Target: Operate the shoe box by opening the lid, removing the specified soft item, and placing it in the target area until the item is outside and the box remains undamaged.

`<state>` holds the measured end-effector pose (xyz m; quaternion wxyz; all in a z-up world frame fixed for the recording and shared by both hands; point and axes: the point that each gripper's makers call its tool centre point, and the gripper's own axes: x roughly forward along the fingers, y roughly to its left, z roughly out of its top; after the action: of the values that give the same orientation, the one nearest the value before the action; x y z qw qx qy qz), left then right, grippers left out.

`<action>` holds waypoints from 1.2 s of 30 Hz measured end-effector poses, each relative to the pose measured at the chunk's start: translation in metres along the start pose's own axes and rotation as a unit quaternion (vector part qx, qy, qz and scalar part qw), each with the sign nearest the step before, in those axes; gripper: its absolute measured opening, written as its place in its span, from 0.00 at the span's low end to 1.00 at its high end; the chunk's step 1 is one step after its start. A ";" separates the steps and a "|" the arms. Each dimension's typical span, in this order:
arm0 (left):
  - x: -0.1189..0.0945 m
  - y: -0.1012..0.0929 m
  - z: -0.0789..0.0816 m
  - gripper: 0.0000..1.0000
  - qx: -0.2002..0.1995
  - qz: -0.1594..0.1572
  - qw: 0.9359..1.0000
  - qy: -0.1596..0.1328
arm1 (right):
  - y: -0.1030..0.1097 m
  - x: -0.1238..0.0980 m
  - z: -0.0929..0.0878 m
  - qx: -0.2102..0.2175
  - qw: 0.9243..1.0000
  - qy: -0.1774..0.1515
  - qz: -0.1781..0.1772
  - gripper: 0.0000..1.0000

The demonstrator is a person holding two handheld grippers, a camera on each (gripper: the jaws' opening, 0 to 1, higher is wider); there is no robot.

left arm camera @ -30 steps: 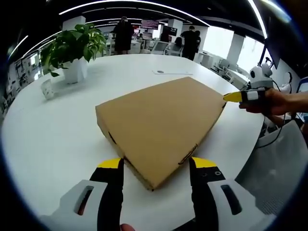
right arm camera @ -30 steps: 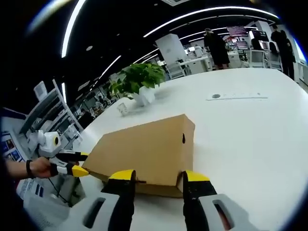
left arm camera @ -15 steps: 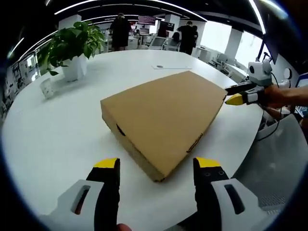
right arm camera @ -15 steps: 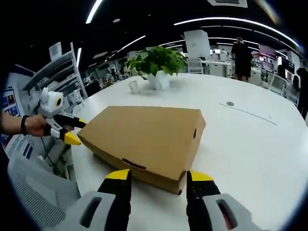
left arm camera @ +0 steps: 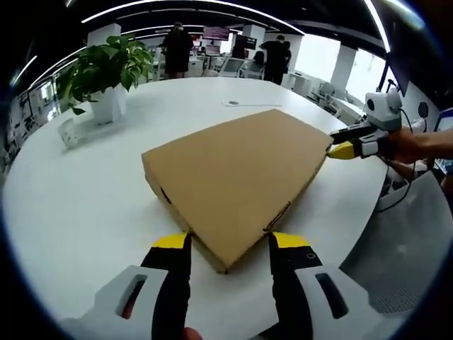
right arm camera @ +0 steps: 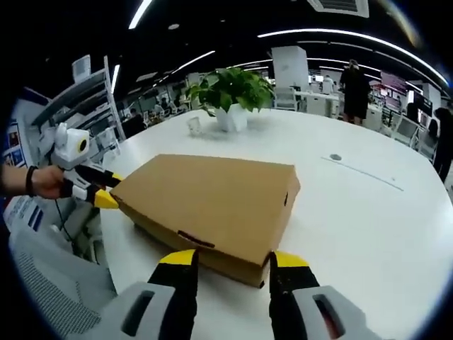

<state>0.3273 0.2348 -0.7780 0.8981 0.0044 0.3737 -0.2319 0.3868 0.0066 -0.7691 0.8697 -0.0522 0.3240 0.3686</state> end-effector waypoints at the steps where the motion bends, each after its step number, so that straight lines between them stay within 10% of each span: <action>1: -0.001 0.000 0.001 0.44 -0.001 0.000 1.000 -0.002 | 0.001 -0.002 0.002 0.000 1.000 -0.002 0.000 0.36; 36: -0.056 -0.007 0.065 0.51 0.053 -0.030 0.996 -0.066 | 0.005 -0.044 0.093 0.051 0.993 -0.109 0.006 0.33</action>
<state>0.3332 0.2396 -0.6925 0.9121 0.0259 0.3003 -0.2778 0.4095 0.0147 -0.6685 0.8991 0.0353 0.2457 0.3606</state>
